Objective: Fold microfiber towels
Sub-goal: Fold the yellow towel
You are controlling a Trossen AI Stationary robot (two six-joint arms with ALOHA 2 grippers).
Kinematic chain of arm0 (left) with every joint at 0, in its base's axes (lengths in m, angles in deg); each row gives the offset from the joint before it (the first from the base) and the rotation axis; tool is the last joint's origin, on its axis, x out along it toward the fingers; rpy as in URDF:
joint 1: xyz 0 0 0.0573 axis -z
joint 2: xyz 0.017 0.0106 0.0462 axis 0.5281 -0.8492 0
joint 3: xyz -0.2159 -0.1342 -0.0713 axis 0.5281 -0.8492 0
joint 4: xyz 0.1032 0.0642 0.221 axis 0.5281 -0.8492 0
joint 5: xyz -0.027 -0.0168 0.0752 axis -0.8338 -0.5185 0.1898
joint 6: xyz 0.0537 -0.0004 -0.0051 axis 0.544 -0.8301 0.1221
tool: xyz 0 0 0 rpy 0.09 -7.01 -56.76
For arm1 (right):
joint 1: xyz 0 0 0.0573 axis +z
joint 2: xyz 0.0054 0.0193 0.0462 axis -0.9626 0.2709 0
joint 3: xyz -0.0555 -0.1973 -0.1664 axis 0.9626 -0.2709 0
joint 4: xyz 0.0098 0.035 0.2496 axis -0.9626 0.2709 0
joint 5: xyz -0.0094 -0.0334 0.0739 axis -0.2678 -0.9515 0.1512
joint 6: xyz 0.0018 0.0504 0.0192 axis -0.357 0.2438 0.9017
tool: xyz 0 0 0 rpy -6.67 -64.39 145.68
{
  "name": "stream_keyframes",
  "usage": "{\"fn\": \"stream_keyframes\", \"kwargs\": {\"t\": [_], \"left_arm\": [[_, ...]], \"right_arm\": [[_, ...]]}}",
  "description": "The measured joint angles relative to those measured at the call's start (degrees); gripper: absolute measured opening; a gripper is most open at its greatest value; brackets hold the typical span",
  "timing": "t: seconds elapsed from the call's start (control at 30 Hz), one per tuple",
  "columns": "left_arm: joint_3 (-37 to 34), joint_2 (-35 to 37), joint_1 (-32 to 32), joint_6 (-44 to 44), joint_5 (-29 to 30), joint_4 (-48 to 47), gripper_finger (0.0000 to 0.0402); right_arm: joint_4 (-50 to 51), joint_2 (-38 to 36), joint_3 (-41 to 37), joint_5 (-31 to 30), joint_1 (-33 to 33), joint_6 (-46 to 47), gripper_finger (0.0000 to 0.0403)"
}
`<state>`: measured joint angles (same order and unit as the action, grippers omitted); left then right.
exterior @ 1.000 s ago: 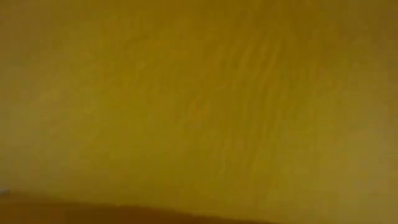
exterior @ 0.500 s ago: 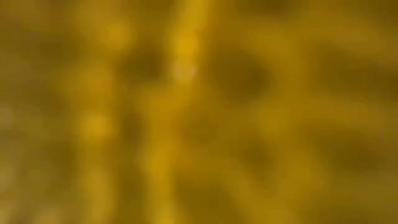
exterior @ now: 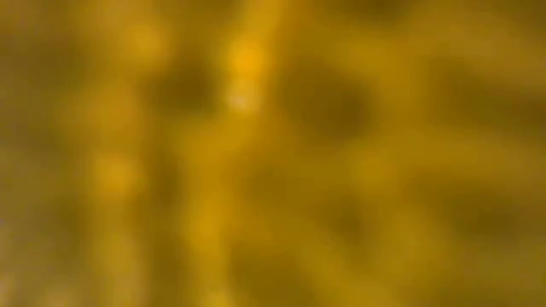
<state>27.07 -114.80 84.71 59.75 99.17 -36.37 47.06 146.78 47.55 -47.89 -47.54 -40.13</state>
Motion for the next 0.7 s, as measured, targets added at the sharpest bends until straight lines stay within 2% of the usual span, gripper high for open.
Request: {"fn": "stream_keyframes", "kwargs": {"t": [0.13,0.3,0.5,0.7], "left_arm": [[-0.08,-0.02,0.0,0.02,-0.02,-0.07,0.0],[-0.13,-0.04,0.0,0.01,-0.03,-0.07,0.0],[-0.13,-0.04,0.02,-0.06,-0.04,-0.02,0.0],[-0.13,-0.04,0.04,-0.07,-0.26,-0.02,0.0]], "right_arm": [[0.06,0.1,-1.89,0.72,-2.56,0.13,0.0012],[3.18,0.1,-2.42,-4.89,-3.85,5.92,0.0009],[16.63,-0.19,-2.46,-13.53,-4.35,19.92,0.0009],[28.3,-0.44,-3.85,-14.9,-4.29,28.24,0.0009]]}}
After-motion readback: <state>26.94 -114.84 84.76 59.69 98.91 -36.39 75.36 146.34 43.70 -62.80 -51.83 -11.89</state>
